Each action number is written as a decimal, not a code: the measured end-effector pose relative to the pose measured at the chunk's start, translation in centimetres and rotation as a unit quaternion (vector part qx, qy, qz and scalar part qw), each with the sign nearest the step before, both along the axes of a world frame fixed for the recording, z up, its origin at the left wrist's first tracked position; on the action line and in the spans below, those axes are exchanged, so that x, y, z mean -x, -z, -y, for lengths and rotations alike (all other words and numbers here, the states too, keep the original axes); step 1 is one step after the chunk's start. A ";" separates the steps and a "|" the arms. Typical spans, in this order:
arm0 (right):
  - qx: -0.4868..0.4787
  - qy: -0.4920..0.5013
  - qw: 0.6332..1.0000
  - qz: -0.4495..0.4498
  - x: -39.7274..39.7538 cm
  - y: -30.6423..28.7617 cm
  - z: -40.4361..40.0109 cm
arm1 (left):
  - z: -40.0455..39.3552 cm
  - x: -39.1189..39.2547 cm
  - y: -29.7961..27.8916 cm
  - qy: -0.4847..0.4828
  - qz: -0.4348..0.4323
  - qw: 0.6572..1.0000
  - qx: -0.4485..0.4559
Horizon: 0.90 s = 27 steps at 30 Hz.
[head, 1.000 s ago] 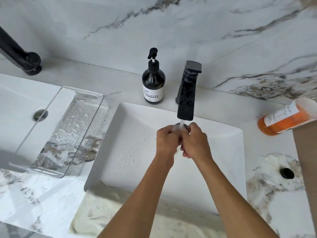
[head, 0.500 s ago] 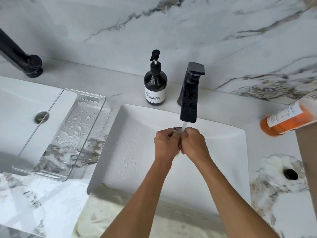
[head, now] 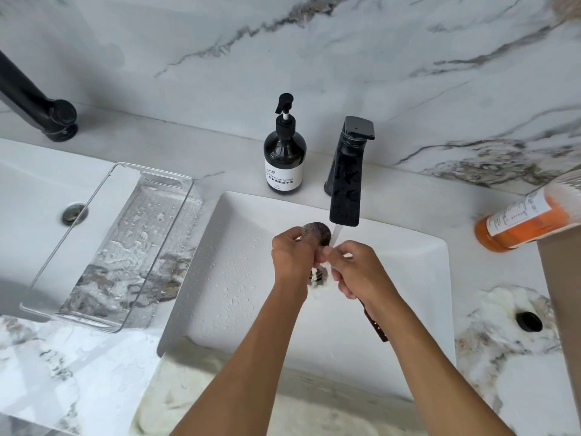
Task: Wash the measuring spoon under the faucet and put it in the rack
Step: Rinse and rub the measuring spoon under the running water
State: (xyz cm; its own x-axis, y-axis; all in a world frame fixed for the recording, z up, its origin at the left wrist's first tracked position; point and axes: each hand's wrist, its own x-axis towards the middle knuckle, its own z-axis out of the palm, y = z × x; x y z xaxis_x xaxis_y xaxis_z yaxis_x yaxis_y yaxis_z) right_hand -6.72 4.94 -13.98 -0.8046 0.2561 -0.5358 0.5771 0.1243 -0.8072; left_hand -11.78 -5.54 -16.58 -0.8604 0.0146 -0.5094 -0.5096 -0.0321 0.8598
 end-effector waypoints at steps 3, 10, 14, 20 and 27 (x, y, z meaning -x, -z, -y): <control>0.005 0.006 1.000 -0.003 -0.1 -0.2 0.2 | -0.4 -0.3 0.0 0.002 0.016 0.999 -0.044; 0.041 -0.022 0.999 -0.023 0.7 -1.1 -0.8 | 0.4 -1.7 0.2 0.029 0.057 0.973 -0.224; -0.017 -0.063 0.997 -0.033 1.3 -1.1 -1.2 | -0.4 -2.8 -0.5 0.037 0.083 0.971 -0.221; -0.019 -0.118 0.993 -0.004 0.5 -1.7 -3.4 | -1.1 -1.8 -2.1 -0.045 0.097 0.975 -0.192; -0.164 -0.141 0.976 0.021 -0.3 -6.2 -5.3 | -1.4 -2.9 -3.2 -0.044 0.129 0.974 -0.181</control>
